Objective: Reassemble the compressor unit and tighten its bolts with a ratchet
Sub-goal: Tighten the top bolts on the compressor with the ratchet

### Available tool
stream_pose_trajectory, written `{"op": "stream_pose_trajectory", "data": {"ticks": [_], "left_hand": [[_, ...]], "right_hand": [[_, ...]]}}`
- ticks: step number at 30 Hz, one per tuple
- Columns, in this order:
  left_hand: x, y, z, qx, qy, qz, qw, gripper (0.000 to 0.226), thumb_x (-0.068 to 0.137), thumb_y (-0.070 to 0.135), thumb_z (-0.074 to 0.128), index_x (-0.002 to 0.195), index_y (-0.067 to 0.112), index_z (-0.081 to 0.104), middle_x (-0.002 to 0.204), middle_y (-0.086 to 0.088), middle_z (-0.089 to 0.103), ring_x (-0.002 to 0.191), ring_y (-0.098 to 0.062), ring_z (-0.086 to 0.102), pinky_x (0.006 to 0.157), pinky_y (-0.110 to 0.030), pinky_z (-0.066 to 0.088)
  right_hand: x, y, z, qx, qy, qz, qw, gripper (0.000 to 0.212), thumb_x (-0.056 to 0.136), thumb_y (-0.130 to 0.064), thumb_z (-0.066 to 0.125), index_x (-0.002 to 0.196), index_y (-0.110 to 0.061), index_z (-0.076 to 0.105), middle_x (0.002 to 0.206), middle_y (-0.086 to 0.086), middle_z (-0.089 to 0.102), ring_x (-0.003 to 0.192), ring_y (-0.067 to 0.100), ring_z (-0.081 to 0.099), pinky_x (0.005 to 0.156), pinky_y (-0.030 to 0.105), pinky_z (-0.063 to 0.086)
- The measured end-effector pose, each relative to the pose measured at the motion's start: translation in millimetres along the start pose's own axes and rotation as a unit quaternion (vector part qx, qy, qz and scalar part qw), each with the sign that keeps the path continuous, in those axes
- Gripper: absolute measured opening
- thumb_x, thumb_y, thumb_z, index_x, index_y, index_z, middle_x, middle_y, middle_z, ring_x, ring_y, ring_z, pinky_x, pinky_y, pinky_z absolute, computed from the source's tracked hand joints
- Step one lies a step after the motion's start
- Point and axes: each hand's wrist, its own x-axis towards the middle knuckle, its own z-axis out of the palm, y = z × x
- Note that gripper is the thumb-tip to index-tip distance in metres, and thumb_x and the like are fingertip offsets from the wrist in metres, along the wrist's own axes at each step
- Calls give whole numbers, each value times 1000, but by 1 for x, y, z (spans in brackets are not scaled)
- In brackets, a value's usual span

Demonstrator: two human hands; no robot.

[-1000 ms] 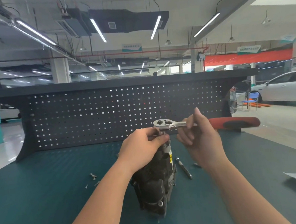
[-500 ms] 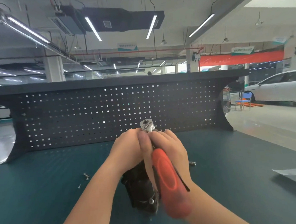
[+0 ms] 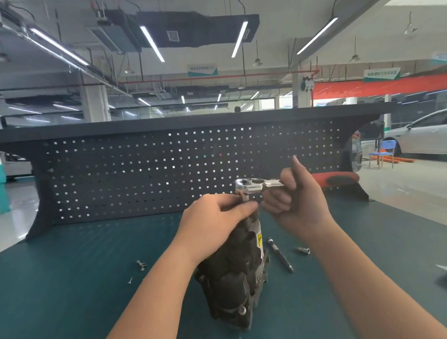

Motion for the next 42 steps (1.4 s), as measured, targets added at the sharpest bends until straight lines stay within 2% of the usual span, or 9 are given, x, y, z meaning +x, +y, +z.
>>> {"op": "stream_pose_trajectory", "data": {"ticks": [7,13,16,18,23,27,32,37,42], "left_hand": [[3,5,9,20,23,-15,999,18,82,54,68,99,50,71,92,27,72,99,-1,64,96,-32,48],[2,12,13,34,10,-1,999,9,87,47,65,84,55,70,87,30,71,93,1,62,86,-27,47],[0,14,10,37,-13,7,999,36,89,34,59,61,56,62,58,29,61,64,4,55,64,-25,42],[-3,17,9,28,-30,12,999,33,88,35,56,61,54,62,55,26,61,55,6,54,60,-24,40],[-2,24,16,-7,-28,13,999,15,76,50,61,66,42,69,60,17,67,57,3,58,64,-28,48],[2,28,23,24,-37,28,999,12,83,52,67,88,44,74,80,14,74,86,-5,67,87,-35,52],[2,30,26,36,-48,39,997,12,81,56,66,93,55,70,85,18,74,90,0,65,93,-27,48],[5,28,26,41,-59,37,997,20,83,57,65,99,49,72,88,27,72,95,6,63,95,-26,47],[6,24,25,26,-62,35,997,22,81,60,66,100,51,72,90,28,72,98,4,64,99,-34,48]], "right_hand": [[-22,3,14,-106,96,-177,974,53,99,-38,43,49,-21,36,45,-3,24,40,13,21,46,27,18],[-65,37,48,-348,228,-311,855,44,89,-57,48,58,-28,60,52,-14,52,52,0,48,51,10,36],[-71,55,56,-499,227,-360,755,47,92,-53,42,66,-18,58,62,-8,49,70,15,47,62,27,39],[-69,54,56,-537,207,-373,728,46,95,-54,38,64,-22,49,63,-9,44,70,19,44,63,29,37],[-65,48,46,-387,201,-388,812,42,93,-45,45,64,-15,46,59,-2,39,54,5,36,53,17,30],[-66,33,32,-287,185,-374,862,38,88,-38,47,51,-28,48,49,-14,39,49,4,36,50,19,30],[-49,-4,-3,-12,94,-203,975,48,88,-26,50,42,-25,35,45,-7,24,43,14,23,45,27,23],[-20,-25,-21,78,61,27,995,53,83,-42,49,37,-20,34,39,-3,18,39,13,17,40,21,27],[-19,-16,-22,111,48,0,993,59,94,-41,43,39,-21,34,38,-4,22,37,12,17,40,22,24]]}}
